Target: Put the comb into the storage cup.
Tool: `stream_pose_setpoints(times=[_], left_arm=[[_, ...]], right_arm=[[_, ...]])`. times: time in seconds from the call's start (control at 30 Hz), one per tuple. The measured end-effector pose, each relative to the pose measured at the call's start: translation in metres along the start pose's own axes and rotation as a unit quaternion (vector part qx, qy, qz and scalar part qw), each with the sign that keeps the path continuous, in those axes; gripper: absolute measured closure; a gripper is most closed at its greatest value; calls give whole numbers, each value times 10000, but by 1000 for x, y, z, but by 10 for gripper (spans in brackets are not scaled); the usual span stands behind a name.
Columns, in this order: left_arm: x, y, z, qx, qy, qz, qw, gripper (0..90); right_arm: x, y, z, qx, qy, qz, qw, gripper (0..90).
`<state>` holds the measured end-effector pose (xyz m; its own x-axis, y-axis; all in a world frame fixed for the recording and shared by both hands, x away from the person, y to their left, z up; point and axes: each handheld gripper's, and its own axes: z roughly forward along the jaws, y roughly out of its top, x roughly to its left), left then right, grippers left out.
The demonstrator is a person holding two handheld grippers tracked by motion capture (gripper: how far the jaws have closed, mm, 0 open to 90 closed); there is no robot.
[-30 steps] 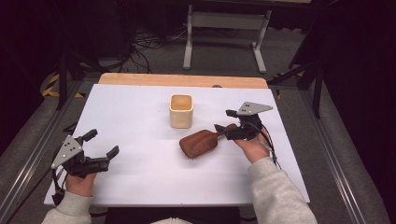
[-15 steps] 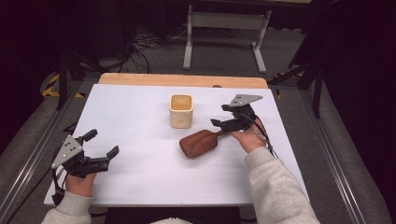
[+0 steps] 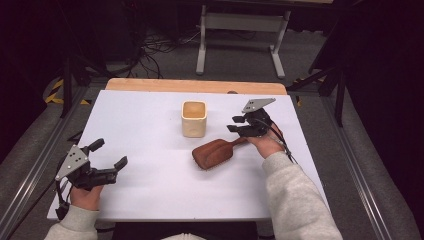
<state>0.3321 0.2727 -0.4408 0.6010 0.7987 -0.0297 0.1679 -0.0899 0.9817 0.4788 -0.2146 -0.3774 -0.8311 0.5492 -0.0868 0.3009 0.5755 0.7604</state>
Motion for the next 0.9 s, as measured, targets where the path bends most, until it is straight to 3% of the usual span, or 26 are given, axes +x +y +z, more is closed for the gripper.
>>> stream_pose_setpoints(times=[0.17, 0.43, 0.9], left_arm=[[0, 0, 0, 23, -4, 13, 10000, 15], [0, 0, 1, 49, -24, 22, 10000, 15], [1, -1, 2, 50, -7, -13, 10000, 14]], right_arm=[[-1, -5, 11, 490, 154, 26, 9987, 894], [-7, -11, 25, 1040, -90, 34, 9945, 895], [-7, -19, 42, 1615, -114, -75, 9868, 896]])
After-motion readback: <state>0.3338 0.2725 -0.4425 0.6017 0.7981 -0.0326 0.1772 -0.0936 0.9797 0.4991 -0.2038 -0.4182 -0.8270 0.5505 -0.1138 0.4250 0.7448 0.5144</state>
